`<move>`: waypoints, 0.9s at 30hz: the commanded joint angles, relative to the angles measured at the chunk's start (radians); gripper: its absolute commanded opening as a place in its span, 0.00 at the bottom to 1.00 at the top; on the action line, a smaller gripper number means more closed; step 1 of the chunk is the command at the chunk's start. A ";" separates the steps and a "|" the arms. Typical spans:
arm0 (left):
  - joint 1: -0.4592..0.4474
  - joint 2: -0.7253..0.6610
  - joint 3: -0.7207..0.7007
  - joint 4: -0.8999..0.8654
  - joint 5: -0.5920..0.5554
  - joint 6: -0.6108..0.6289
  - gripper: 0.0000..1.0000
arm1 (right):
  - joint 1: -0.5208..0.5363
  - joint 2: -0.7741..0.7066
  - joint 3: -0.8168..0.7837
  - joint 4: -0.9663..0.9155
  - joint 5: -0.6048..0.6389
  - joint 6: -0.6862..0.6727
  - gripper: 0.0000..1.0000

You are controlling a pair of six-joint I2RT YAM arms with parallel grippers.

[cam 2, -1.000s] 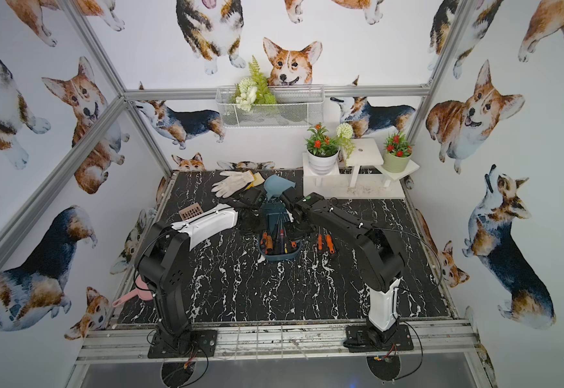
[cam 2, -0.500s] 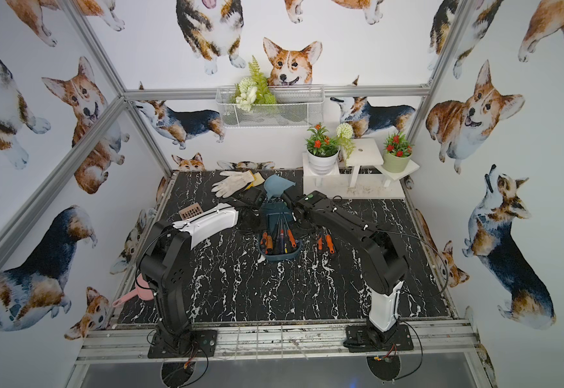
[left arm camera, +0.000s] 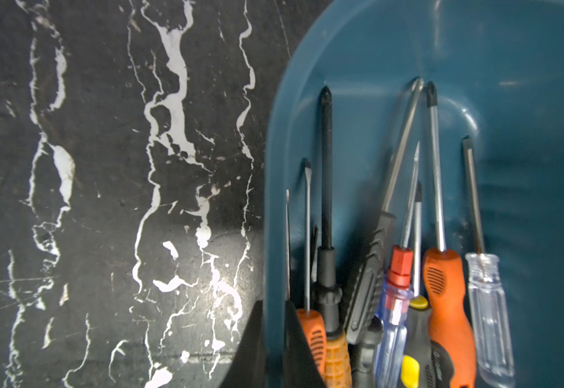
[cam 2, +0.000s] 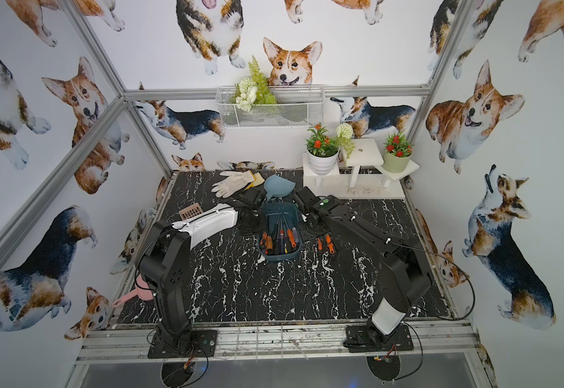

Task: Take out the screwdriver from the storage box
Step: Place the screwdriver at the center of the board.

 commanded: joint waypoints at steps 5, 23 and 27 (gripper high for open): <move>0.003 -0.030 -0.020 0.025 -0.012 0.000 0.00 | -0.088 -0.067 -0.118 0.029 -0.001 0.033 0.00; 0.003 -0.056 -0.046 0.028 -0.015 -0.001 0.00 | -0.116 0.030 -0.222 0.116 -0.028 0.043 0.00; 0.002 -0.058 -0.046 0.029 -0.016 -0.001 0.00 | -0.117 0.065 -0.221 0.122 -0.029 0.040 0.00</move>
